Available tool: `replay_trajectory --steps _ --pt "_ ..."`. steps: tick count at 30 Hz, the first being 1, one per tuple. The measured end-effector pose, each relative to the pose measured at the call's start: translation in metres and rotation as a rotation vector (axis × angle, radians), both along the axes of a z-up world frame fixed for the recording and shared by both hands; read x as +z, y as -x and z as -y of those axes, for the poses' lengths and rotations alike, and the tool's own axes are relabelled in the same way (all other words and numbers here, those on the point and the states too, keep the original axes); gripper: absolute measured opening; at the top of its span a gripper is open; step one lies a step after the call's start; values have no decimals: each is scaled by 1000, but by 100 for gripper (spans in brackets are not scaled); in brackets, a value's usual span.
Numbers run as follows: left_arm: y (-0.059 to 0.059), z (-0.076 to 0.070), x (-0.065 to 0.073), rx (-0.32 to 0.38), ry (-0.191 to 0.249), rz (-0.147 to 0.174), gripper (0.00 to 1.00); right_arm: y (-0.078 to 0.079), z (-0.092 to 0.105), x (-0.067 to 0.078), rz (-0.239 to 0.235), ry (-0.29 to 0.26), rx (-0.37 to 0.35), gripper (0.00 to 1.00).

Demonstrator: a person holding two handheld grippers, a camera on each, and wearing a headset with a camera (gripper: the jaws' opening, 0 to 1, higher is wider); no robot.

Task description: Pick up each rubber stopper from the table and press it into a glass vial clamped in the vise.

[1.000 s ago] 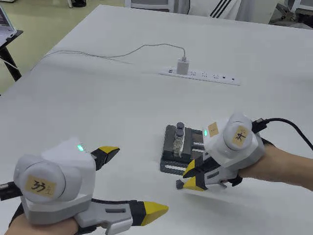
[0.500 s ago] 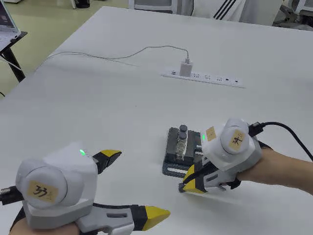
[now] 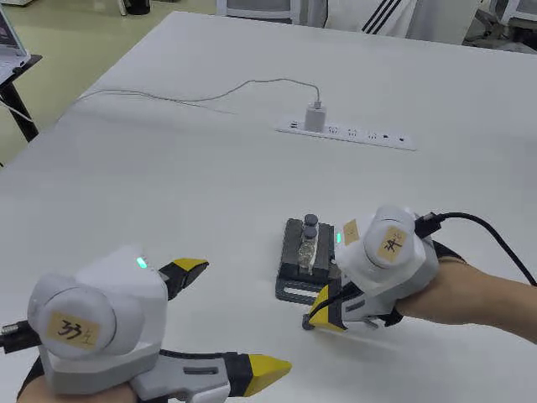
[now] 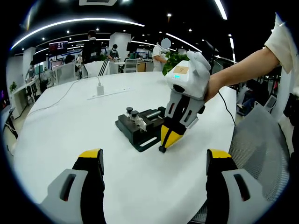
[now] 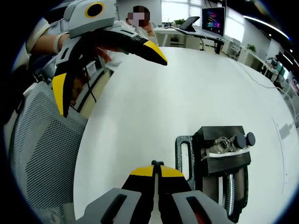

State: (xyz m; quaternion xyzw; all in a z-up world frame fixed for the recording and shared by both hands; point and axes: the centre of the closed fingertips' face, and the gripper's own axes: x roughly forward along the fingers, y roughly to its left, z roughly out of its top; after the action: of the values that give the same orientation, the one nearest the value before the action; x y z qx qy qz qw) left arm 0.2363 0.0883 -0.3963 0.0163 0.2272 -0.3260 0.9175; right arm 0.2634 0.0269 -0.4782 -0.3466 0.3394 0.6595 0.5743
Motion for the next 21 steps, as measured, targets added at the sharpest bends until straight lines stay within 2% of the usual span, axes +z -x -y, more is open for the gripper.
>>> replay_trajectory --steps 5,9,11,20,21 --pt "0 2 2 -3 3 7 90 0 -1 1 -2 -9 -24 0" --pt "1 4 3 -4 2 10 90 -3 -2 2 -24 -31 -66 0" --pt "2 5 3 -6 2 11 90 1 -2 3 -76 -47 -110 0" --pt "3 9 2 -14 3 12 89 0 3 11 -154 -127 -230 0" --pt "4 10 2 -18 3 12 89 0 5 13 -152 -140 -241 0"
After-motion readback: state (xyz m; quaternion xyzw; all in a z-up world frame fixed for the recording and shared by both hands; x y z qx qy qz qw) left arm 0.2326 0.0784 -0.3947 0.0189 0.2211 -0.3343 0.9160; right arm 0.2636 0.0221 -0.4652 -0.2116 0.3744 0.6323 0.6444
